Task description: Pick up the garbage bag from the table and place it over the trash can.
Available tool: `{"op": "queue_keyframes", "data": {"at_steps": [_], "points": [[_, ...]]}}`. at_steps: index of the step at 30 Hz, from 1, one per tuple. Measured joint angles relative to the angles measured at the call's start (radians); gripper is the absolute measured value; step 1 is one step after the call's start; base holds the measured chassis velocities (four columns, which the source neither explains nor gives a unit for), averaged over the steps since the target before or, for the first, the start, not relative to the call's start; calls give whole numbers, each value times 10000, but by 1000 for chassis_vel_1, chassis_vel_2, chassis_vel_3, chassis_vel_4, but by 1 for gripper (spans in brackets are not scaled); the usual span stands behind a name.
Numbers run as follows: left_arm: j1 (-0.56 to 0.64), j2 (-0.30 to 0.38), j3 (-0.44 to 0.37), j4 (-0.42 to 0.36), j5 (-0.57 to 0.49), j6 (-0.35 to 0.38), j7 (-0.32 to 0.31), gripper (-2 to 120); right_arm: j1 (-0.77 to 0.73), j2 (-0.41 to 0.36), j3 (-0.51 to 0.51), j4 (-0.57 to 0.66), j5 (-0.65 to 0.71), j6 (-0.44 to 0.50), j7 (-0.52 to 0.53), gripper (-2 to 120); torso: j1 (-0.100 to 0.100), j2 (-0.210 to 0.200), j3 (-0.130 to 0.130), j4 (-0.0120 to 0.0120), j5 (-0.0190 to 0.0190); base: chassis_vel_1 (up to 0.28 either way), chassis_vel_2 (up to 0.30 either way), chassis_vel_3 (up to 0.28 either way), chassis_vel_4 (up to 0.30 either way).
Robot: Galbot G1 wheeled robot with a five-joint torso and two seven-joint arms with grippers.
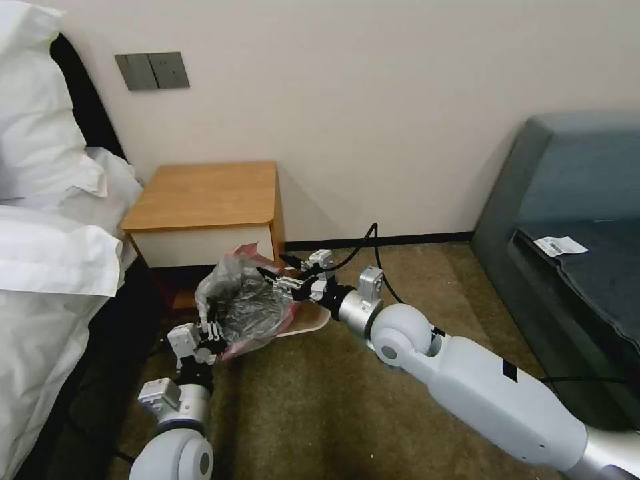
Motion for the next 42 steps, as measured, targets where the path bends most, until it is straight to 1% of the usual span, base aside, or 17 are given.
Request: {"op": "queue_keyframes", "data": {"at_steps": [1, 2, 4, 5, 9, 10, 13, 23, 27, 30, 31, 35, 36, 39, 40, 42], "points": [[-8, -6, 0, 0, -2, 0, 0, 7, 32, -27, -50, 19, -6, 0, 9, 43, 0, 0, 0, 0, 1, 0, 0, 0, 0], [-8, -6, 0, 0, -2, 0, 0, 7, 32, -27, -50, 19, -6, 0, 9, 43, 0, 0, 0, 0, 1, 0, 0, 0, 0], [-27, -18, 7, 0, -6, 0, 0, 7, 111, -87, -152, 73, -6, 0, 41, 33, 0, 0, 0, 0, 0, 0, 0, 0, 0], [-27, -18, 7, 0, -6, 0, 0, 7, 111, -87, -152, 73, -6, 0, 41, 33, 0, 0, 0, 0, 0, 0, 0, 0, 0], [-60, -40, 13, 1, -14, 1, -1, 7, 217, -208, -374, 166, -17, 0, 112, 14, 0, 0, 0, 0, 0, 0, 0, 0, 0], [-60, -40, 13, 1, -14, 1, -1, 7, 217, -208, -374, 166, -17, 0, 112, 14, 0, 0, 0, 0, 0, 0, 0, 0, 0], [-86, -41, 8, 0, -32, 6, -1, 7, 247, -244, -429, 198, -36, 1, 148, 0, 0, 0, 0, 0, 0, 0, 0, 0, 0], [-96, -67, 8, 0, -41, 13, 0, 7, 303, -212, -424, 203, -102, 20, 224, 0, -1, 0, 0, 0, 0, 0, 0, 0, 0], [-65, -68, -12, 0, -33, 12, -1, 7, 302, -203, -323, 305, -529, 31, 444, 0, 0, 0, 0, 0, 0, 0, 0, 0, 0], [-62, -66, -60, 0, 20, -16, -6, 7, 229, -188, -215, 574, -1122, -345, 1080, 0, 0, 0, 0, 1, 0, 0, 0, 0, 0], [-62, -66, -60, 0, 20, -16, -6, 7, 229, -188, -215, 574, -1122, -345, 1080, 0, 0, 0, 0, 1, 0, 0, 0, 0, 0], [-90, -80, -89, -15, 99, -39, -16, 7, 23, -233, -50, 802, -1957, -1025, 1836, 0, -1, 0, 0, 0, 0, 0, 0, 0, 0], [-90, -80, -89, -15, 99, -39, -16, 7, 23, -233, -50, 802, -1957, -1025, 1836, 0, -1, 0, 0, 0, 0, 0, 0, 0, 0], [-95, -81, -118, -71, 129, -52, -19, 7, -83, -253, 33, 932, -2268, -1424, 2396, 0, 0, 0, 0, 0, 0, 0, 0, 0, 0], [-95, -81, -118, -71, 129, -52, -19, 7, -83, -253, 33, 932, -2268, -1424, 2396, 0, 0, 0, 0, 0, 0, 0, 0, 0, 0], [-79, -74, -129, -122, 132, -69, -20, 7, -133, -256, 126, 996, -2454, -1679, 2739, 0, 0, 0, 0, 0, 0, 0, 0, 0, 0]]}}
